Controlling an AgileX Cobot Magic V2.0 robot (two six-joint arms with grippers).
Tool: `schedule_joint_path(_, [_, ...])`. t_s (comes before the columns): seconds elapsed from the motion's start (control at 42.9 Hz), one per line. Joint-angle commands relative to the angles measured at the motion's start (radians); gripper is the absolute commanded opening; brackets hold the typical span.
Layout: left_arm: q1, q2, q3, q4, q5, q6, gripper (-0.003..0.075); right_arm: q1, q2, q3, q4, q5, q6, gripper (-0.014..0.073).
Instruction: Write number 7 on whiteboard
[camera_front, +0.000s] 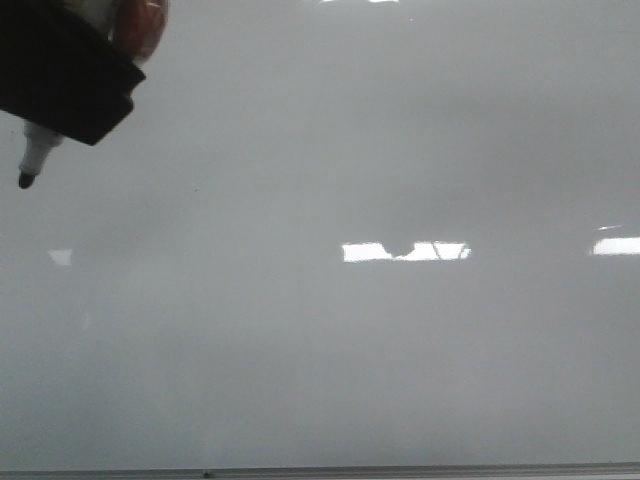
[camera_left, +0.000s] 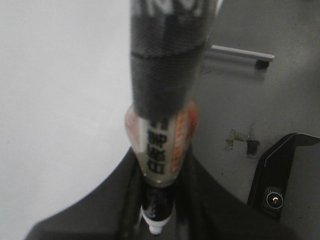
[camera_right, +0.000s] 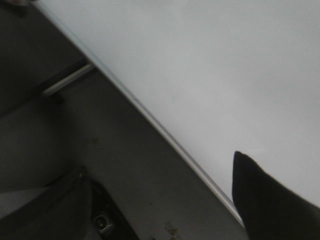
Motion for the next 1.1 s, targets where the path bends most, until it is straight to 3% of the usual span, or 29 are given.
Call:
schedule_joint_path(0.0, [-0.056, -0.015, -0.033, 0.001, -0.051, 0.003, 0.0020, 0.069, 0.074, -0.089, 0.123, -0.015, -0.106, 0.0594])
schedule_joint_path(0.21, [-0.091, -0.015, -0.033, 0.001, -0.051, 0.003, 0.0020, 0.195, 0.229, -0.214, 0.222, -0.028, -0.196, 0.0594])
schedule_joint_path(0.443, [-0.091, -0.015, -0.033, 0.001, -0.055, 0.003, 0.0020, 0.303, 0.387, -0.332, 0.226, -0.041, -0.217, 0.0594])
schedule_joint_path(0.723, [-0.091, -0.015, -0.033, 0.001, -0.055, 0.003, 0.0020, 0.346, 0.484, -0.399, 0.226, -0.043, -0.221, 0.0581])
schedule_joint_path(0.817, [-0.091, -0.015, -0.033, 0.001, -0.055, 0.003, 0.0020, 0.346, 0.490, -0.400, 0.226, -0.039, -0.221, 0.0485])
schedule_joint_path(1.073, [-0.091, -0.015, -0.033, 0.001, -0.062, 0.001, 0.0020, 0.346, 0.490, -0.400, 0.226, -0.029, -0.221, 0.0069])
